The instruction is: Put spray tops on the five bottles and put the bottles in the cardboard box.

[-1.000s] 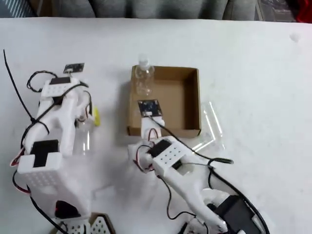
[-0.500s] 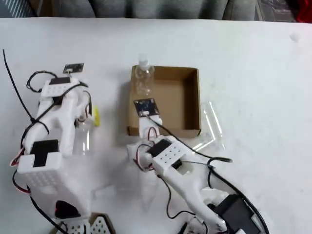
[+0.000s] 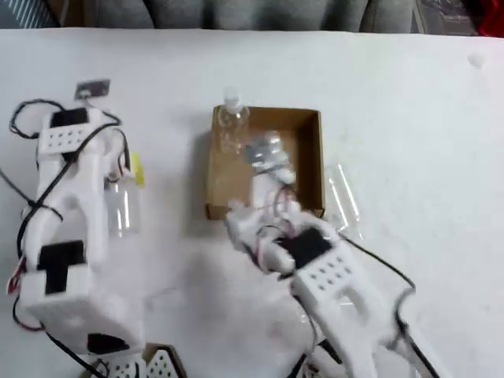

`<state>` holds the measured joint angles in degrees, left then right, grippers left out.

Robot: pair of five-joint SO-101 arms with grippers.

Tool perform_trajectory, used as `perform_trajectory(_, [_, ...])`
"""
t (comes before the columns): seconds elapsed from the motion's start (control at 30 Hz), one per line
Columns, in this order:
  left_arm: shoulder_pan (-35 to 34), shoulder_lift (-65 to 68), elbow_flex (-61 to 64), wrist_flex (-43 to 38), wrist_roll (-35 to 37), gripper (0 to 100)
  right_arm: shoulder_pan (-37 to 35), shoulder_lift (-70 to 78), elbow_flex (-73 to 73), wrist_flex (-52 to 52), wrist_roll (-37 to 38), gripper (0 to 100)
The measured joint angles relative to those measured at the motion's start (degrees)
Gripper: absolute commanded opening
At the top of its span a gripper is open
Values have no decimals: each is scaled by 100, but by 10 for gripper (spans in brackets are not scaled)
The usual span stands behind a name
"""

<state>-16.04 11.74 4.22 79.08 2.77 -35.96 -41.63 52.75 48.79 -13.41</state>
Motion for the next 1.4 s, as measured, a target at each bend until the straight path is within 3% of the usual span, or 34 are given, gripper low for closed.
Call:
perform_trajectory(0.37, [105, -2277, -35, 352, -9, 21, 1538, -3235, -563, -466, 9, 15])
perform_trajectory(0.63, [1125, -3095, 44, 352, -9, 21, 2180, -3956, -897, -1969, 9, 15])
perform_trajectory(0.77, [1714, -3745, 519, 334, -9, 21, 2163, -4149, -897, -3033, 9, 15])
perform_trajectory(1.03, [2022, -5451, 2462, -1275, -18, 47, 1908, -3560, -1152, -4009, -273, 15])
perform_trajectory(1.27, [2022, -6980, 4325, -2919, -9, 53, 1363, -2084, -2558, -4000, -299, 15])
perform_trajectory(1.4, [2022, -7771, 4958, -3543, 9, 53, 993, -1134, -3754, -3455, -299, 15])
